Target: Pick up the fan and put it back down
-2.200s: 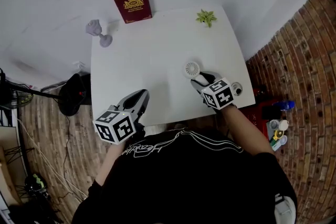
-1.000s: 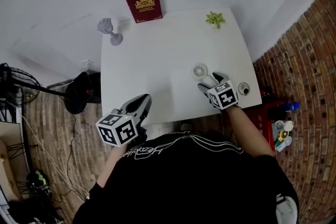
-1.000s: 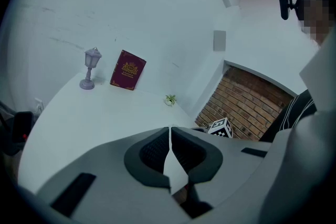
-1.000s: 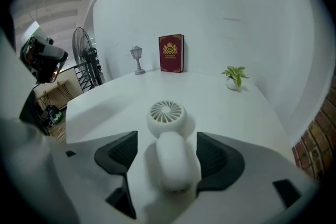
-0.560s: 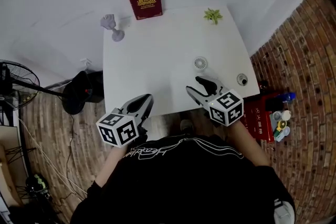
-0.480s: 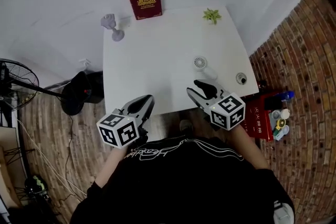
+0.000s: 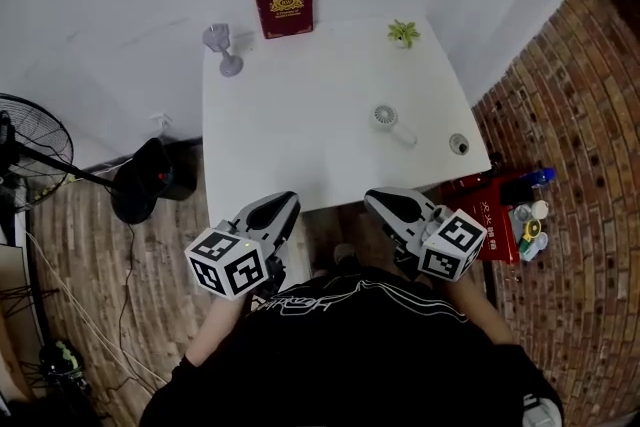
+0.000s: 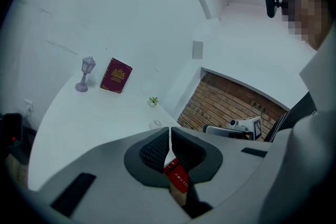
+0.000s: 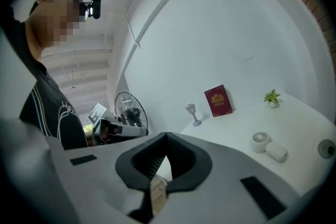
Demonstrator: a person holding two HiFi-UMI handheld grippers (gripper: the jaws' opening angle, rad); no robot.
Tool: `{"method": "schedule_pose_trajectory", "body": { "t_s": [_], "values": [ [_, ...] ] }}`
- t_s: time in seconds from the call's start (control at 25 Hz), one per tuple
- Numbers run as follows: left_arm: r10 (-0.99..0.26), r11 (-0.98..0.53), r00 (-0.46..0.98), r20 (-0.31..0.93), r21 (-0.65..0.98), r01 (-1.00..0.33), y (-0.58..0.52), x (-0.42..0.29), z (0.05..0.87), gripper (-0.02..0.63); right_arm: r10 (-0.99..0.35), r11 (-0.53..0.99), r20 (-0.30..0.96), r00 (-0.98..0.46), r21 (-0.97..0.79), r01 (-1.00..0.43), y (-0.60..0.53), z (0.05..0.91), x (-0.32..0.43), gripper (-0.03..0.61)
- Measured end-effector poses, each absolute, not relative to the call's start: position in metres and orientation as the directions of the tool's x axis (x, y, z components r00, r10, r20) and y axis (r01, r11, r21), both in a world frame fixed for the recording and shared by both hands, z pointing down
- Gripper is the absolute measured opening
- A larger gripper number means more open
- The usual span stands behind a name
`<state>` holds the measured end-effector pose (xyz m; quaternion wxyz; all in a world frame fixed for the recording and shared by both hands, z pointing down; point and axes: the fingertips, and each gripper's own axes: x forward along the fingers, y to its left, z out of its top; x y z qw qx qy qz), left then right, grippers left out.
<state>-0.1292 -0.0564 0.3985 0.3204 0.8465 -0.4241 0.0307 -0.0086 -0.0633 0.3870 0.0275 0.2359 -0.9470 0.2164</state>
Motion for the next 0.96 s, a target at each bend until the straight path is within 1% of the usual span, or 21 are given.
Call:
{"method": "schedule_pose_trajectory", "body": {
  "t_s": [0.44, 0.96],
  "values": [
    [-0.721, -0.452, 0.627, 0.294, 0.487, -0.748, -0.069, -0.110, 0.376, 0.038, -0.371, 0.851, 0.106, -0.922, -0.358, -0.384, -0.084, 0.361, -0.011, 0.003],
    [-0.727, -0.430, 0.601, 0.333, 0.460, -0.776, -0.095, -0.108, 0.373, 0.038, -0.329, 0.866, 0.099, -0.939, -0.365, -0.342, -0.115, 0.361, -0.013, 0.003]
  ]
}}
